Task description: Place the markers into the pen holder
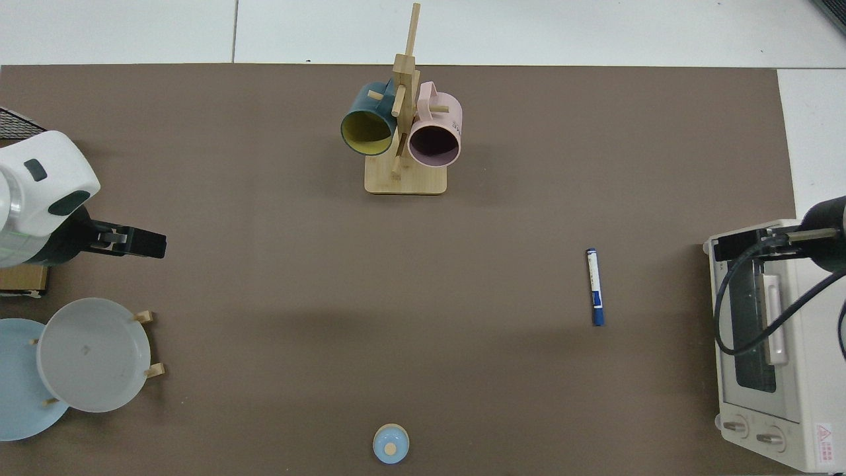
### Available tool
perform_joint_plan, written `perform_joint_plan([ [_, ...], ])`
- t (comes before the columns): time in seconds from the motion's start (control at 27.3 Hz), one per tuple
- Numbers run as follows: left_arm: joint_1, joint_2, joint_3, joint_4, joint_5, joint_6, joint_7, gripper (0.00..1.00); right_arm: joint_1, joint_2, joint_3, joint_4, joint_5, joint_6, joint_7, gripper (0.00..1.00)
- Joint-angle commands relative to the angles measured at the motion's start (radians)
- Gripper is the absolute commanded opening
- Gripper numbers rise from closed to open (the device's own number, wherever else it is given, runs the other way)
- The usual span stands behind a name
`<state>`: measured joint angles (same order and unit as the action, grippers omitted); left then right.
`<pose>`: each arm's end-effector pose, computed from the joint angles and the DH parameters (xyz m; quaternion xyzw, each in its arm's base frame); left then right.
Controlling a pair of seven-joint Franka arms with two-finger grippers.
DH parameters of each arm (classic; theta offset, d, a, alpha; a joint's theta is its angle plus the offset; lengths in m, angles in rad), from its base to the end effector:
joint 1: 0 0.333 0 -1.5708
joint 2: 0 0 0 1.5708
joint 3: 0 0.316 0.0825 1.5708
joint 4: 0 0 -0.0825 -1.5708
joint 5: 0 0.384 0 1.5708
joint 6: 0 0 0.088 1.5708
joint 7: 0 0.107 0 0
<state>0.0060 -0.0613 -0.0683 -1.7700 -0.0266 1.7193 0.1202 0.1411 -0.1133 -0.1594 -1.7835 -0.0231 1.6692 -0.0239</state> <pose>0.5426 -0.0373 0.5763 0.9959 -0.0892 0.0056 0.0109 0.5246 -0.0160 0.5924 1.0000 0.0045 -0.0013 0.0025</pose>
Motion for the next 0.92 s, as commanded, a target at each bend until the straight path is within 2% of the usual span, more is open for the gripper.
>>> perform_joint_plan([
  [0.0,-0.004,0.014,0.004,0.020,0.010,0.005,0.012,1.00,-0.017,-0.006,0.009,-0.017,0.003,0.026,-0.022,1.00],
  [0.88,-0.006,0.014,0.004,0.020,0.011,0.005,0.010,1.00,-0.003,-0.008,0.011,-0.016,0.017,0.030,-0.014,1.00],
])
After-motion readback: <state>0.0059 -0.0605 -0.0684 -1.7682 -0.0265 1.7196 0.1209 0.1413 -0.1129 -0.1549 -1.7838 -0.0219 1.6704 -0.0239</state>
